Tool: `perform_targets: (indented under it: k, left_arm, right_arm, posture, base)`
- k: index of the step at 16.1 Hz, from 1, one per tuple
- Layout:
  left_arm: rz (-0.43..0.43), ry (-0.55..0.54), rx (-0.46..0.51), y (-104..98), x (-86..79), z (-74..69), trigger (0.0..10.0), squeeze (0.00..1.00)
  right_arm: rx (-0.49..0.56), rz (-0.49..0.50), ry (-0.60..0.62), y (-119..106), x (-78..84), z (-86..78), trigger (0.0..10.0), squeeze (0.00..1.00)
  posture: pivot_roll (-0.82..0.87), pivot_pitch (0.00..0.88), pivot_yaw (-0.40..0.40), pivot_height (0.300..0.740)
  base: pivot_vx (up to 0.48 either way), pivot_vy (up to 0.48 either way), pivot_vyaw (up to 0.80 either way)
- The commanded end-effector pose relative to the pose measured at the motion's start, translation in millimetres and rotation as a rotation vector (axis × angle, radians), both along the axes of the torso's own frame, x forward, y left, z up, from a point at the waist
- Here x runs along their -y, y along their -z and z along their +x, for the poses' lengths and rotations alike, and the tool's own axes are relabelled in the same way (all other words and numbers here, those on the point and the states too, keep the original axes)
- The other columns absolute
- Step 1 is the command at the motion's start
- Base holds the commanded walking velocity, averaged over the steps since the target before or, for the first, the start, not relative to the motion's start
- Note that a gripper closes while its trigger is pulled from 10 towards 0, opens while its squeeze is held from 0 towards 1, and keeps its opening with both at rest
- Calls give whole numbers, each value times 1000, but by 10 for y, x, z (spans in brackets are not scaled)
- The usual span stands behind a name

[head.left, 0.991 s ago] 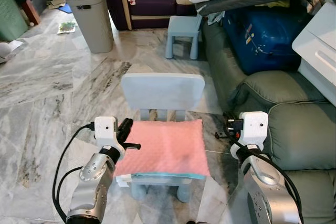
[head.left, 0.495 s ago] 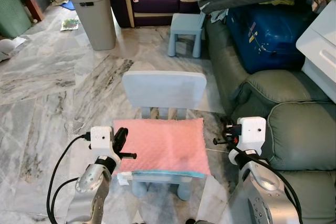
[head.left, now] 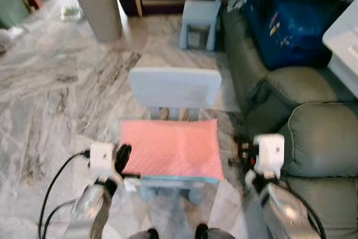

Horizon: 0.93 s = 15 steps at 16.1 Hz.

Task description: Move the pillow to the sofa

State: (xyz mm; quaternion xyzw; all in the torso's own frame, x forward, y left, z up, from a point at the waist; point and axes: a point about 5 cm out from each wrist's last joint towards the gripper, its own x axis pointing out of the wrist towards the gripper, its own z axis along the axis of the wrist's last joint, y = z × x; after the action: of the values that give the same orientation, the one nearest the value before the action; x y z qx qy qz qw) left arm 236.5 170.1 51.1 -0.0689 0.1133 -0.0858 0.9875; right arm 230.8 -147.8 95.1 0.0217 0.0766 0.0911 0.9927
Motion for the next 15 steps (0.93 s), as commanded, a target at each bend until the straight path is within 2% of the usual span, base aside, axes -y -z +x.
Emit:
perform_targets:
  k: [1,3,7,15]
  left_arm:
    - [21,5,-21,11,-29,-75,10000,0]
    - [24,2,-41,23,-40,-185,10000,0]
    - [26,-7,-61,20,-53,-282,10000,0]
    - [33,-19,-55,-50,-80,-217,10000,0]
  right_arm:
    - [-4,2,-24,-32,-21,-60,10000,0]
    - [-36,-2,-33,1,-8,-149,10000,0]
    - [-57,0,-54,0,-23,-222,10000,0]
    - [-46,8,-67,-55,-66,-172,10000,0]
  posture:
    - [-99,285,21,740]
    - [-97,317,14,740]
    - [-95,342,3,740]
    - [-92,332,12,740]
  base:
    - [0,0,0]
    - [0,0,0]
    - [0,0,0]
    - [0,0,0]
